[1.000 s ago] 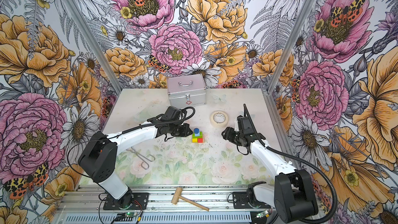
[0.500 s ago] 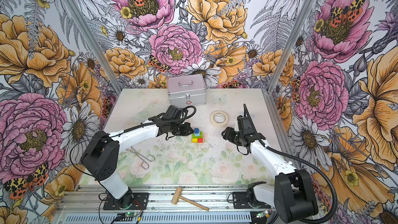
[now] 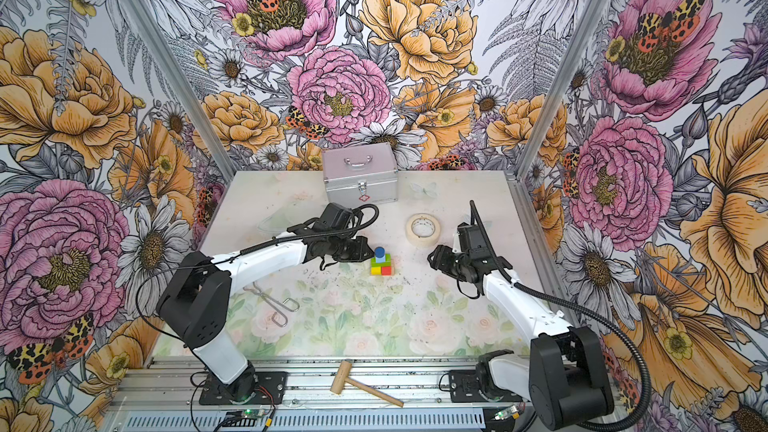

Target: Build the wood block tower

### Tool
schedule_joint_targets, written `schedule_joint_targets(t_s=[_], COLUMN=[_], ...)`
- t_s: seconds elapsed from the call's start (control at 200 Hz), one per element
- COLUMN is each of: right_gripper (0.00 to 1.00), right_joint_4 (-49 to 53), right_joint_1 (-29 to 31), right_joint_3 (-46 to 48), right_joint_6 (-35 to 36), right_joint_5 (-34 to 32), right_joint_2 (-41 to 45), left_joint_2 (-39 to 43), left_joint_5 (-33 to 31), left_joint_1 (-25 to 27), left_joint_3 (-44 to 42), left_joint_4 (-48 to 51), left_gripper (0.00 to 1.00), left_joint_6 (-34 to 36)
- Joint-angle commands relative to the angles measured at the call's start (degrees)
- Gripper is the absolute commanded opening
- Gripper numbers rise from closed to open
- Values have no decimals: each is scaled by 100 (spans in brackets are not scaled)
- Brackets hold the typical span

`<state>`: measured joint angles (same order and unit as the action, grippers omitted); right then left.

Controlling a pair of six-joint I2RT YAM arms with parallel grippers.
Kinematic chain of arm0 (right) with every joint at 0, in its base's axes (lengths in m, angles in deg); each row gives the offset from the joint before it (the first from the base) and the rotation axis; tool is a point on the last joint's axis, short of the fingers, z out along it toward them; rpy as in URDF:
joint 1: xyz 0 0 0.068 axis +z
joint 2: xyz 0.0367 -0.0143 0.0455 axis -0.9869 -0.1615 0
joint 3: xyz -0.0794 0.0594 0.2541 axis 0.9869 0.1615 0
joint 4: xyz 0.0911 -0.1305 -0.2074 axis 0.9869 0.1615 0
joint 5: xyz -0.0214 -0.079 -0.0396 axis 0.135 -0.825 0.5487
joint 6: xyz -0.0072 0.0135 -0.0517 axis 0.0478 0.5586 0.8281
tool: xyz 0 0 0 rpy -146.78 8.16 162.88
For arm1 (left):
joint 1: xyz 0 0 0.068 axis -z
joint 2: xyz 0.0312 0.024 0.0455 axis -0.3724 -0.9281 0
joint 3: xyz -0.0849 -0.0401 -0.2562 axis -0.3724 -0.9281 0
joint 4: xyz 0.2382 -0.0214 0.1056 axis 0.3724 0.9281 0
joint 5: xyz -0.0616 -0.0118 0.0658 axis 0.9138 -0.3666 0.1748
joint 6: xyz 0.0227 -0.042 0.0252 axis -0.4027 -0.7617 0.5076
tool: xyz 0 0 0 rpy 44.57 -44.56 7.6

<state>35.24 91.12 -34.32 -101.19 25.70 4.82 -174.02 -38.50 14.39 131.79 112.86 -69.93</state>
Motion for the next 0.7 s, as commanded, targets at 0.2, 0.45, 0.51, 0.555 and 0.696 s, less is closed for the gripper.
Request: schedule_joint_targets(t_s=[0.2,0.45,0.51,0.555,0.696], right_gripper=[62,62,62,62,62], right_joint_4=[-142,-138,-133,-132,-134], right_joint_1=[-31,-31,-31,-29,-31], right_joint_3=[-24,-37,-46,-46,-71], right_joint_6=[-13,-27,-25,-37,-25], right_joint_5=[-27,-22,-15,-18,-23], right_joint_2=[56,94,102,109,125], left_joint_2=[1,328,462,583,1039], left_joint_5=[54,-128,-182,-225,-399], left_joint_1=[10,-101,-137,-177,-329], left_joint_3=[129,-12,-86,-141,-355], left_joint_4=[75,150,154,147,163], left_gripper=[12,13,15,18,24], left_joint_6=[-5,57,81,107,227])
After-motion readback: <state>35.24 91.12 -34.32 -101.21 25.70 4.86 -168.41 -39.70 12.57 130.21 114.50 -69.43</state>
